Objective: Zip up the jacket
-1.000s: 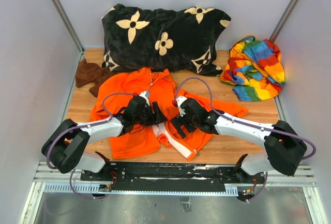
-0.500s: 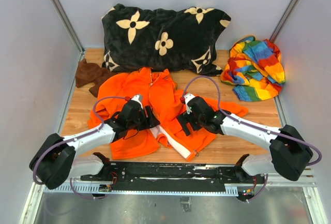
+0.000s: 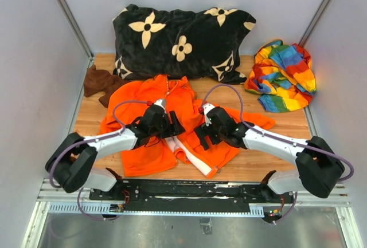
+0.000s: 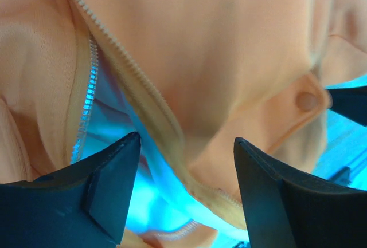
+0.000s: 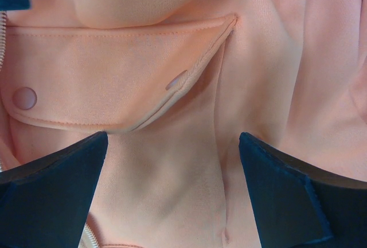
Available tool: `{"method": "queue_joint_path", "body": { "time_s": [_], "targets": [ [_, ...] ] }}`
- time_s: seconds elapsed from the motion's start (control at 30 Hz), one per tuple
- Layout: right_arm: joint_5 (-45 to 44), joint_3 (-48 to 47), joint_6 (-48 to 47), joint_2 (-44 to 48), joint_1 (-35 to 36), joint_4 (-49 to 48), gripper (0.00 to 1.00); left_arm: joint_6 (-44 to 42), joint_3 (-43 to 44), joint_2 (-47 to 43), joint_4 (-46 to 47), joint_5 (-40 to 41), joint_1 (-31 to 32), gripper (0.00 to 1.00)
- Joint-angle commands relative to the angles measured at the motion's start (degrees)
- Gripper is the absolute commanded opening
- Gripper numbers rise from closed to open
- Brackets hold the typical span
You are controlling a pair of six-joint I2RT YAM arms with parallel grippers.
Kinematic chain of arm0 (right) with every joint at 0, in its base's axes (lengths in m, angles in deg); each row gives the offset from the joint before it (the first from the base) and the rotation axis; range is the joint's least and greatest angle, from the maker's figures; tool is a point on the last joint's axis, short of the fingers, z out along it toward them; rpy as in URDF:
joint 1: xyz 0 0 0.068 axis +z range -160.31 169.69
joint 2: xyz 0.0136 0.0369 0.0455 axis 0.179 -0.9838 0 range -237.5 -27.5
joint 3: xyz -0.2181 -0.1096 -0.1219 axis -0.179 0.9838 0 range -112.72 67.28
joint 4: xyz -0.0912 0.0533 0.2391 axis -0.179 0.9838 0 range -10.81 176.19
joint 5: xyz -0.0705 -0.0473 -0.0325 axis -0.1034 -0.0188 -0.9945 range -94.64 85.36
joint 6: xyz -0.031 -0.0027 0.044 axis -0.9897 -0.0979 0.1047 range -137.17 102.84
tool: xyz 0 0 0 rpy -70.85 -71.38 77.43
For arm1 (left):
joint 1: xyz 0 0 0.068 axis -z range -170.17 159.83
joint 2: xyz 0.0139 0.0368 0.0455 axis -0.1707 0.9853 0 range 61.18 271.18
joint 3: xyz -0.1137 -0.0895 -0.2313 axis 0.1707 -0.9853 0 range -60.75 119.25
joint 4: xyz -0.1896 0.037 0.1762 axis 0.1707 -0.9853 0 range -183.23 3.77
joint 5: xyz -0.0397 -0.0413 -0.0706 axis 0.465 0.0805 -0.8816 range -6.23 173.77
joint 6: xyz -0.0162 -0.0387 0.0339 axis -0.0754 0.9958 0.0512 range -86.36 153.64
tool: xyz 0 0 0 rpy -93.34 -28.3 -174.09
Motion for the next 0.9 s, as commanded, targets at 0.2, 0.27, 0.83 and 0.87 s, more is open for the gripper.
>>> {"method": "queue_joint_path", "body": {
  "time_s": [0.2, 0.27, 0.83, 0.87],
  "targets": [
    [-1.05, 2.83, 2.44, -0.41, -4.91, -1.40, 0.98, -5.02, 2.92, 6.35, 7.50, 1.48, -1.29, 0.33],
    [-0.52, 3.32, 3.10, -0.47, -6.71, -1.46, 0.98, -5.76, 2.14, 5.42, 12.72, -2.54, -3.81, 0.28],
    [6.00, 3.12, 1.86, 11.10, -11.46, -2.24, 0.99, -9.00, 10.41, 14.53, 41.35, -21.53, -13.05, 0.26],
    [6.68, 3.20, 1.61, 11.59, -11.18, -2.15, 0.98, -9.59, 10.97, 15.61, 39.64, -20.93, -13.32, 0.29]
  ]
}}
